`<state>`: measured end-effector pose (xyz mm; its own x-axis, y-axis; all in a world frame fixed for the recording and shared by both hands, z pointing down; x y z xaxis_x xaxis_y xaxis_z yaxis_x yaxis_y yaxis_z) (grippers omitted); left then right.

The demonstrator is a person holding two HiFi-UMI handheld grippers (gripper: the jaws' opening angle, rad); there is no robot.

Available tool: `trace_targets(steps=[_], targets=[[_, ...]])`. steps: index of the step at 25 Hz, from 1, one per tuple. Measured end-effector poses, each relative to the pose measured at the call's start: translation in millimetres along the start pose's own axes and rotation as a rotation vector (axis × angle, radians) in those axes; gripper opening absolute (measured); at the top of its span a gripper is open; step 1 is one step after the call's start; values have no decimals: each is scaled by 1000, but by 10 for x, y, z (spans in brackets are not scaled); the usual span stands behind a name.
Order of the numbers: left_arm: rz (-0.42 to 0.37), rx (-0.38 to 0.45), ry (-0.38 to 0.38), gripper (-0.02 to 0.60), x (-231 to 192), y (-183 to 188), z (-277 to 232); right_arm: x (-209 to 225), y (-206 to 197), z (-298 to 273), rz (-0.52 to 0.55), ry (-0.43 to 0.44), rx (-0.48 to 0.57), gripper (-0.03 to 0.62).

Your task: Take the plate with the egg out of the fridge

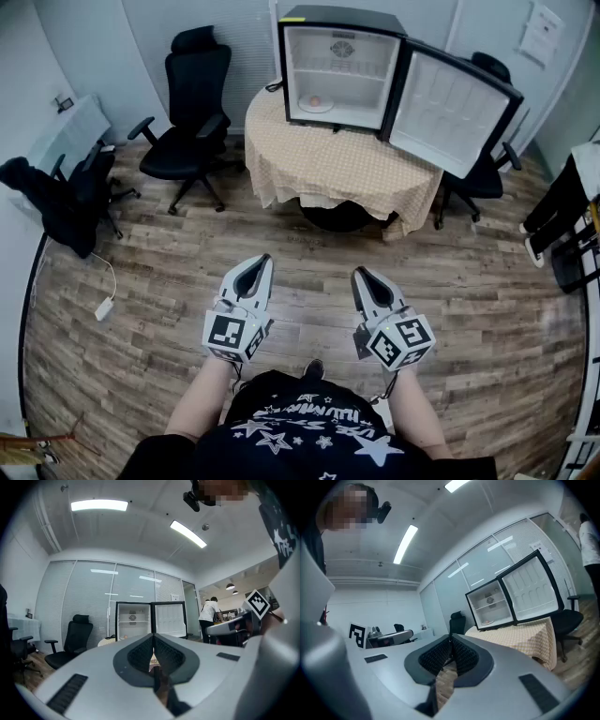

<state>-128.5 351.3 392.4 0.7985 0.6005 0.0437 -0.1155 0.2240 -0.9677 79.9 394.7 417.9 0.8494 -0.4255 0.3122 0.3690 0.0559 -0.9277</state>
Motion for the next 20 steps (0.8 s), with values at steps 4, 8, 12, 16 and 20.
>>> trace_targets(steps=[4, 8, 12, 16, 20], targets=[[15, -7, -12, 9, 12, -35, -89, 118, 13, 3, -17, -22, -1, 38], [31, -1, 1, 9, 36, -78, -204, 194, 61, -5, -42, -27, 3, 38], [38, 0, -14, 9, 151, -65, -324, 252, 40, -28, -54, -12, -12, 38], [43, -32, -23, 9, 194, -130, -312, 325, 30, -55, -34, -29, -21, 38], [80, -67, -5, 9, 149, -275, -302, 423, 106, -32, -82, -32, 76, 40]])
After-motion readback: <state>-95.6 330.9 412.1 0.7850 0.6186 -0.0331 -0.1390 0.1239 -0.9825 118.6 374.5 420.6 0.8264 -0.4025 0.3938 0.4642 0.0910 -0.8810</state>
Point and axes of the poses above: the fingertips, and each gripper's own axes: z backward along the fingers, x to its right, y out of its top, the point moved 4 cm from there along z, backward along the fingers, and after that the axes turned 15 degrees about x, right-handed, at the moved point
